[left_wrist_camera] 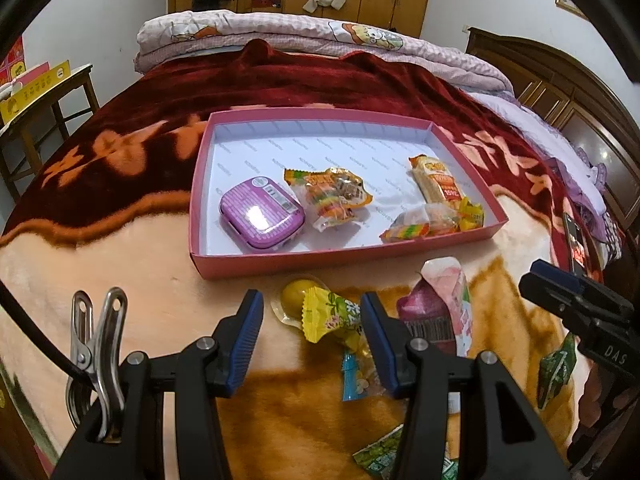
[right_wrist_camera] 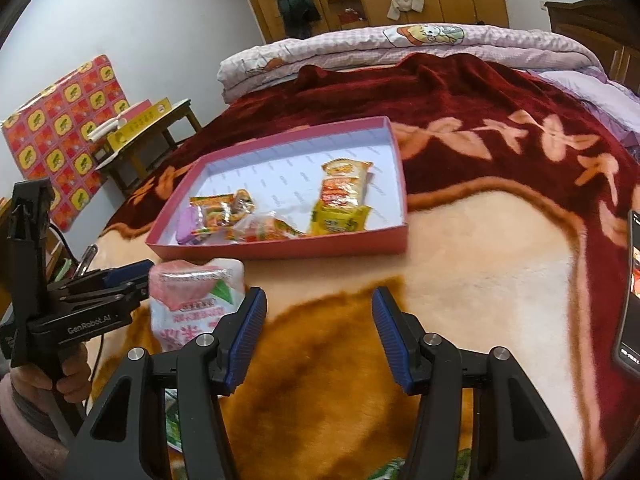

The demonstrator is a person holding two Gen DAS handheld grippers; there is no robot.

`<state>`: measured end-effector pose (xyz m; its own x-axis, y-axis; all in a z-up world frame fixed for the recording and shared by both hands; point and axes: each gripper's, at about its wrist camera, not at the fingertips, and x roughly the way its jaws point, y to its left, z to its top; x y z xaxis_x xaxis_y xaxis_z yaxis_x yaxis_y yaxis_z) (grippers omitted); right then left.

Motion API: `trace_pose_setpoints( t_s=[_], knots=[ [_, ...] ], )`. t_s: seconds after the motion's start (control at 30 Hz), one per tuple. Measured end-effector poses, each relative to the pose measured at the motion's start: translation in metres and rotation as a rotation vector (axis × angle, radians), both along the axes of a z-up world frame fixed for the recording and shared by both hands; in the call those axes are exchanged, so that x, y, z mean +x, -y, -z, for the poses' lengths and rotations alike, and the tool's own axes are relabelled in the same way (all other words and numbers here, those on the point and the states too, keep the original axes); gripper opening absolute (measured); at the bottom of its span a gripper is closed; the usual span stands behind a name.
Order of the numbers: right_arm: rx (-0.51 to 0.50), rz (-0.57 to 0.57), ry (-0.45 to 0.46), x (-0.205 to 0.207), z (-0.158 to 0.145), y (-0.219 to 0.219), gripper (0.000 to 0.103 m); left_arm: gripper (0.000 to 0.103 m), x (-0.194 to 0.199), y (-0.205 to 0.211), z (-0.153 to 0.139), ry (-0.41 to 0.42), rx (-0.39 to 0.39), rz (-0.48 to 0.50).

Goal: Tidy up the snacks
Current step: 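Withdraw both tools from the box toward the remaining snacks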

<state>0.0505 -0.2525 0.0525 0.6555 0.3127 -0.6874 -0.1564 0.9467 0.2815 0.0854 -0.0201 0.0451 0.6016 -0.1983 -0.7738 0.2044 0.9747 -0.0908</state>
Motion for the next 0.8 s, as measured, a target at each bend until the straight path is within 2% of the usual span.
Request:
trace_pose_setpoints(
  t_s=[0.37, 0.63, 0.8],
  knots=[
    [0.028, -0.027, -0.026, 0.000, 0.008, -0.006, 0.056, 0.053, 0.004, 0.007, 0.010, -0.010, 0.005, -0.002],
    [0.045, -0.065, -0.029, -0.001, 0.008, -0.020, 0.056, 0.027, 0.002, 0.007, 0.009, -0.005, -0.043, 0.022],
    [0.040, -0.094, -0.027, -0.002, 0.006, -0.031, 0.056, 0.021, -0.003, 0.002, 0.004, 0.011, -0.057, 0.031]
  ],
)
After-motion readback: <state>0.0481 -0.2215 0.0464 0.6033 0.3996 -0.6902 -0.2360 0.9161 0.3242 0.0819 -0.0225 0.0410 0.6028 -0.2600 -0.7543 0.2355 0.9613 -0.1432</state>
